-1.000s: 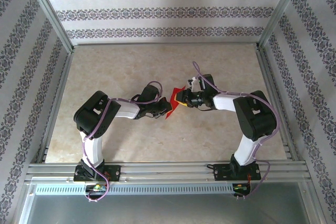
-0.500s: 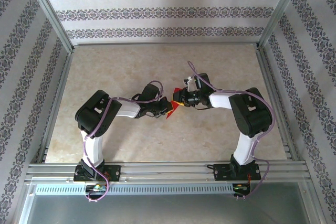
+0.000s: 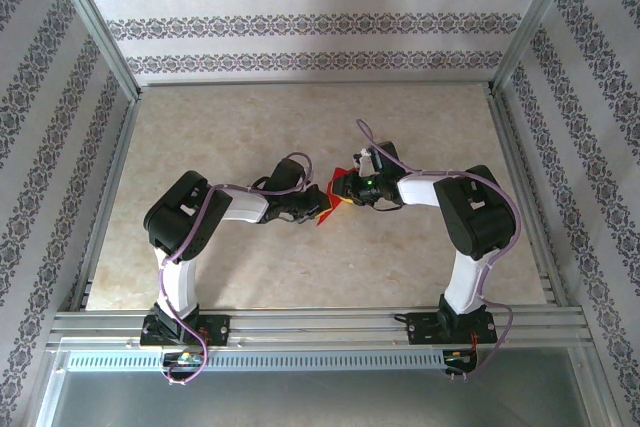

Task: Fold a paper plane with a square sheet of paper (pick it up from the middle)
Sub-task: Fold the wing for the fifth time at the center of the table.

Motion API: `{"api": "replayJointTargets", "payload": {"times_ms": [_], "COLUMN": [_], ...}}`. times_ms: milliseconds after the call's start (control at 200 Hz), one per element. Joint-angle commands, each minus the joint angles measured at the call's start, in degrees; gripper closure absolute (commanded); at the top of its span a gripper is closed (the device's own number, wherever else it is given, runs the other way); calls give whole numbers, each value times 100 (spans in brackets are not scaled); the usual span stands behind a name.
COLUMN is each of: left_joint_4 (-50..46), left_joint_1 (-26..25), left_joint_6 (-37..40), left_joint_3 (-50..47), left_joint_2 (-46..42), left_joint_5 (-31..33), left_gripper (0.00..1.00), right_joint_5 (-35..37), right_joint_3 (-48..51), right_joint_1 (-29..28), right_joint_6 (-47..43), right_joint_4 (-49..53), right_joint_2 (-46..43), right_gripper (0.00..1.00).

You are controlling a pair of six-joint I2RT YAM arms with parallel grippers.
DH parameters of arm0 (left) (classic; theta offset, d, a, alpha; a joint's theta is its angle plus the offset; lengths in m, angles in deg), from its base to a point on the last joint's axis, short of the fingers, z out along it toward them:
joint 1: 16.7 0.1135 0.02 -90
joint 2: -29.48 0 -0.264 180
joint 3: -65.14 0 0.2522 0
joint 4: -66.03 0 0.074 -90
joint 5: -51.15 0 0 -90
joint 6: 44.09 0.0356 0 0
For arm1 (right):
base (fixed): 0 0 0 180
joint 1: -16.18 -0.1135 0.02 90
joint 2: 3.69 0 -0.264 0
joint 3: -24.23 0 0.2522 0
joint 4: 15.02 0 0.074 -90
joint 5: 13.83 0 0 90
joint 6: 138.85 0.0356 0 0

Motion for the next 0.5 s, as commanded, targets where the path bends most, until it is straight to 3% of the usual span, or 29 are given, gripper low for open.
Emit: {"api": "replayJointTargets", "payload": {"times_ms": [0,495], "left_joint_4": [-467,-656], "left_joint_1": [78,76], "left_joint_6": [189,255], "left_joint_3": [27,76], "left_joint_2": [113,179], "left_joint_5": [31,87], "left_gripper": [88,89], "right_joint_5": [266,476], "right_joint_3": [55,7], "right_joint_1": [31,68], "right_joint_6": [116,174], "right_joint_4": [117,531], "right_joint_2": [53,-201], "right_gripper": [65,65]}}
